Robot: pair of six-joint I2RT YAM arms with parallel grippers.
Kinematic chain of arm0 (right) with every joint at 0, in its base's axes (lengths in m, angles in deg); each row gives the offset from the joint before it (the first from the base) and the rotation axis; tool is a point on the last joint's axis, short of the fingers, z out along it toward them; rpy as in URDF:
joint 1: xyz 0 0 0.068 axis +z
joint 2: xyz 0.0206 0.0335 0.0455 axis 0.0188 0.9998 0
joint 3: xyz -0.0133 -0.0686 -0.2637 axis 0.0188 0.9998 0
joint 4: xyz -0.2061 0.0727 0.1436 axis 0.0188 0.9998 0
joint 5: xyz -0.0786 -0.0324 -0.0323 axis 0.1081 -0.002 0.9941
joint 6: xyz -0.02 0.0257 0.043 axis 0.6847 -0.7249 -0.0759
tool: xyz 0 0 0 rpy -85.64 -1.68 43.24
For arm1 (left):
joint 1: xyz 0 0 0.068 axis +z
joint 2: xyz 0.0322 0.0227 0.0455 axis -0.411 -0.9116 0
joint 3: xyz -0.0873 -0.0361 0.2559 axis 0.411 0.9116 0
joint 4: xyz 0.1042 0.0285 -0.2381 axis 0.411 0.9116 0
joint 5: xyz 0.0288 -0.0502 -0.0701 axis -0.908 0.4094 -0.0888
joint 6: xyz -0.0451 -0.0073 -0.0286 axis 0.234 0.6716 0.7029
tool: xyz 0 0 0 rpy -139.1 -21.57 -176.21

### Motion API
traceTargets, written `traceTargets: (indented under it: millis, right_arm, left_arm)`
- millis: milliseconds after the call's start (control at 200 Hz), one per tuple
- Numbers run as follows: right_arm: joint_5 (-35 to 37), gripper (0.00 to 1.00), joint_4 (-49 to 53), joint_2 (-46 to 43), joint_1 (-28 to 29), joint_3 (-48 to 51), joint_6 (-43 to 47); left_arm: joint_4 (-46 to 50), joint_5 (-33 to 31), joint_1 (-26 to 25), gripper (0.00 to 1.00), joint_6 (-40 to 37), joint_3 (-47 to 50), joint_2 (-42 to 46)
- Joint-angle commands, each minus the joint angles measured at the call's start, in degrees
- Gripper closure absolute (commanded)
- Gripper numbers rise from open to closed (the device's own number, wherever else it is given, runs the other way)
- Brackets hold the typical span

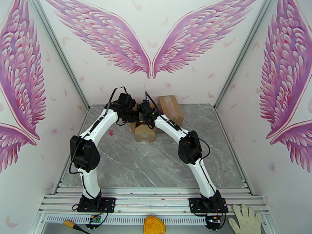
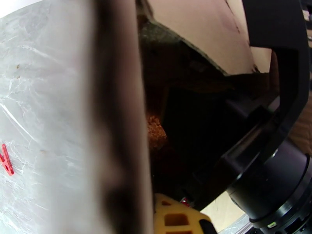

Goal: Unpack the express box

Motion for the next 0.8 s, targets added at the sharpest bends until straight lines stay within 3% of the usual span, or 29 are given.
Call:
traceTargets:
  millis: [0, 310, 690, 795]
  right_arm:
    - [-3.6, 1.00, -6.3, -5.4, 1.3, 3.0, 4.8]
    - [-1.7, 1.00, -22.8, -24.3, 4.0, 20.7, 10.4]
    - [-3.1, 1.00, -39.7, -33.8, 4.4, 27.8, 10.4]
    - [-2.7, 1.00, -39.7, -35.4, 4.4, 26.6, 11.2]
  left_arm:
    - [1.3, -1.6, 1.3, 1.00, 0.2, -2.0, -0.3]
    - [2.6, -3.3, 6.7, 1.00, 4.2, -1.3, 0.0]
    - [3.0, -4.2, 8.5, 1.00, 7.5, -1.5, -0.7]
    - [3.5, -4.3, 9.6, 1.00, 7.4, -3.2, -1.5]
